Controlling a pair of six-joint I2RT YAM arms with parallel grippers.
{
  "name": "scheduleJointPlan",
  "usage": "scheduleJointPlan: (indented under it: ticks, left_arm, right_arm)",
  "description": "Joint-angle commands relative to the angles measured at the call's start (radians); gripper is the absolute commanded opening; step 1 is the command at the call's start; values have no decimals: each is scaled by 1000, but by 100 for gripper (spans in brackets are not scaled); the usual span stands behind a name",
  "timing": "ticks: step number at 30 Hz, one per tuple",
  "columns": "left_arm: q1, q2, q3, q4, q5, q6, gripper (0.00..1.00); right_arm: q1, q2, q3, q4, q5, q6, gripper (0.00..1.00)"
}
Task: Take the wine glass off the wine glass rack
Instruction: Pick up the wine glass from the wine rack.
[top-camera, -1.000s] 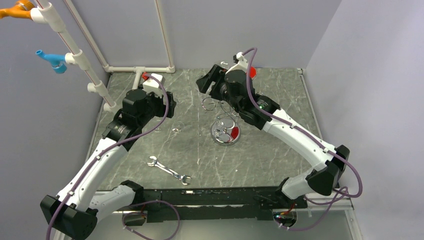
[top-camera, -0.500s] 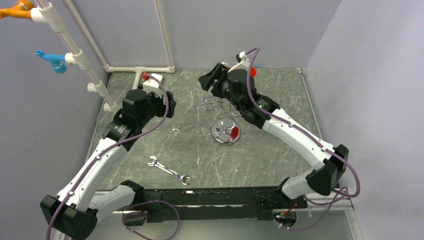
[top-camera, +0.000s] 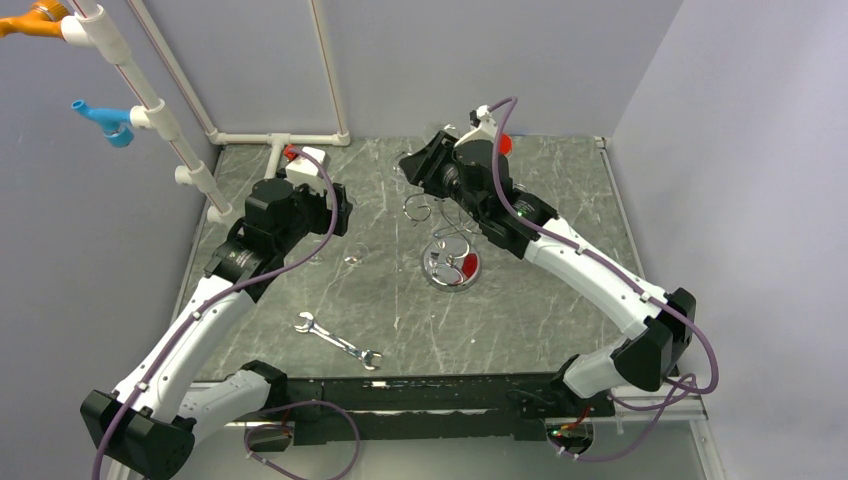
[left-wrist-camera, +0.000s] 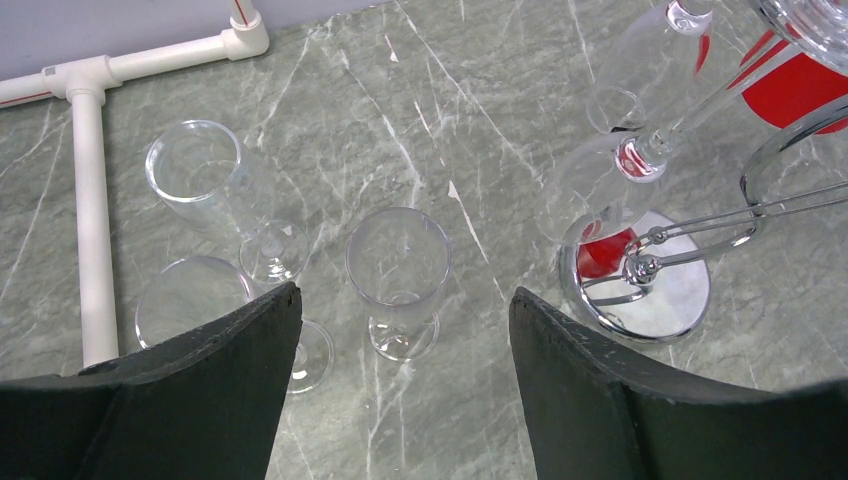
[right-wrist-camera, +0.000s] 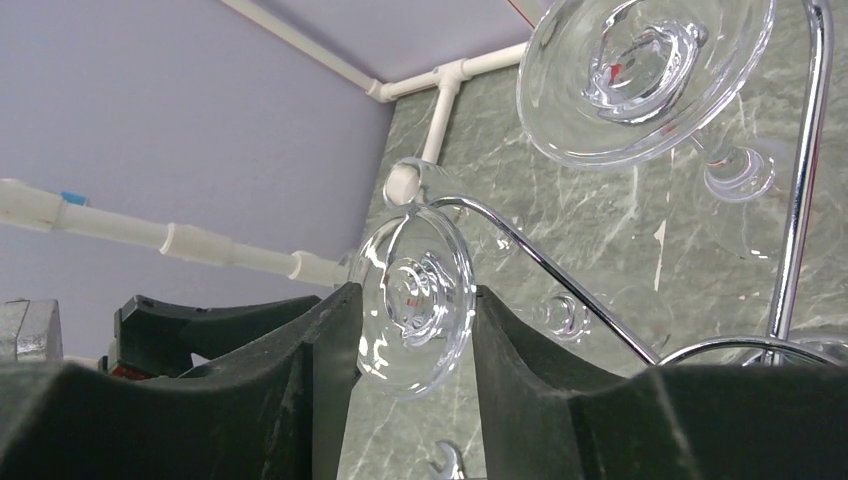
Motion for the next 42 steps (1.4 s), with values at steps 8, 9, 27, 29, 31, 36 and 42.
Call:
scheduleJointPlan:
  ticks: [8,9,27,29,31,36,42]
  left_arm:
    - [-3,3,42,11,-12,4,79]
    - [-3,3,41,10,-10,5,79]
    - [-3,9,43,7,-9,7,78]
    - [-3,10,43,7,-9,8,78]
    - [-3,10,43,7,-12,9,78]
    - [-3,12,43,5,-11,9,78]
    - [-3,14,44,5,-10,7,78]
  right_arm:
    - [-4,-31,-8,53,-13,3,36]
    - [-4,-32,-8,53,-12,2,35]
    - [-8,-44,-23,58,-10,27,1]
    - [-9,-45,-25,60,-11,32,0]
    - [-12,-46,-28,61,-14,38,0]
    - [-12,-51,-37,72,-16,43,0]
    - [-14,-70,-60,102,-23,52,0]
